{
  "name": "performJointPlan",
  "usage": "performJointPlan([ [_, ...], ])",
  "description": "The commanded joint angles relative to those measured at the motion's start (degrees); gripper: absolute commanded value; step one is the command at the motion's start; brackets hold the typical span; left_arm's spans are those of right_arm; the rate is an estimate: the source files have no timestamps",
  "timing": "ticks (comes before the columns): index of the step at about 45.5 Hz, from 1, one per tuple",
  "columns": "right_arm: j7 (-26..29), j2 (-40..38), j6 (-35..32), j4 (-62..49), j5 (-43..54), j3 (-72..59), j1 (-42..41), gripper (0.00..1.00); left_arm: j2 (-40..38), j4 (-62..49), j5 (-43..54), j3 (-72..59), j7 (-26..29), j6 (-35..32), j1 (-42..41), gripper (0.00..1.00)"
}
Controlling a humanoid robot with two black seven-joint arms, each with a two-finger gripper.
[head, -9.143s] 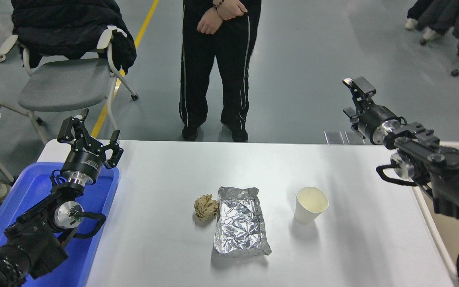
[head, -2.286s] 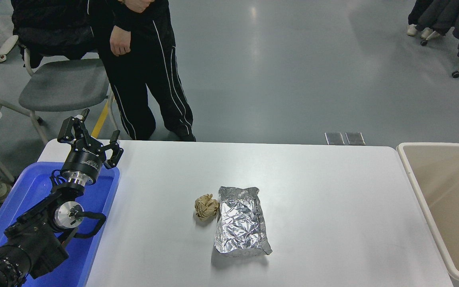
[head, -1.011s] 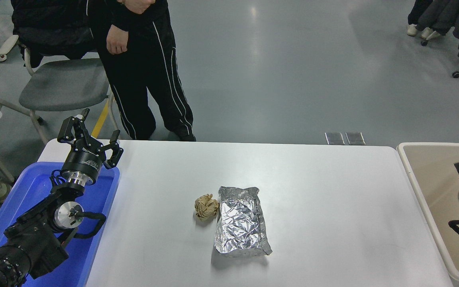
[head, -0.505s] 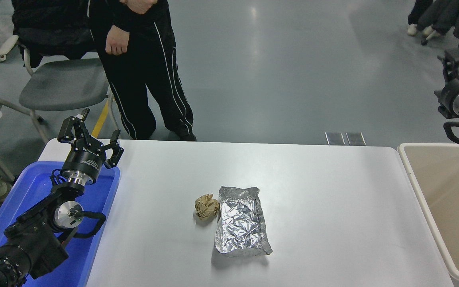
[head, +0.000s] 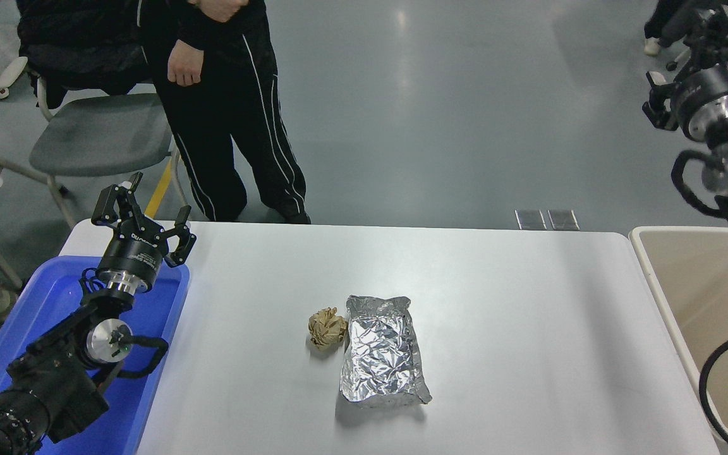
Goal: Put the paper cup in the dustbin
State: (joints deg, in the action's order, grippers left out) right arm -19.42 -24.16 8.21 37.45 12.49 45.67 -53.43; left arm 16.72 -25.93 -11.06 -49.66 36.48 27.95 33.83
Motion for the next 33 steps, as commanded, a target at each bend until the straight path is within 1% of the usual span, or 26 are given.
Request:
performJointPlan([
  [1,-7.1,6.4,0.0,2.4,0.3,3.4,9.7,1.0,0.0,0.0,0.0,0.0,0.0,0.0,0.0,1.0],
  [12,-11.5,10.0,-2.1,2.8,1.0,3.5,17.3,1.0,0.0,0.0,0.0,0.0,0.0,0.0,0.0,1.0],
  [20,-12.0,11.3,-3.6,2.5,1.1,3.4,21.1,1.0,0.0,0.0,0.0,0.0,0.0,0.0,0.0,1.0],
  [33,-12.0,12.0,-3.8,2.3,1.1,2.8,21.9,1.0,0.0,0.0,0.0,0.0,0.0,0.0,0.0,1.0],
])
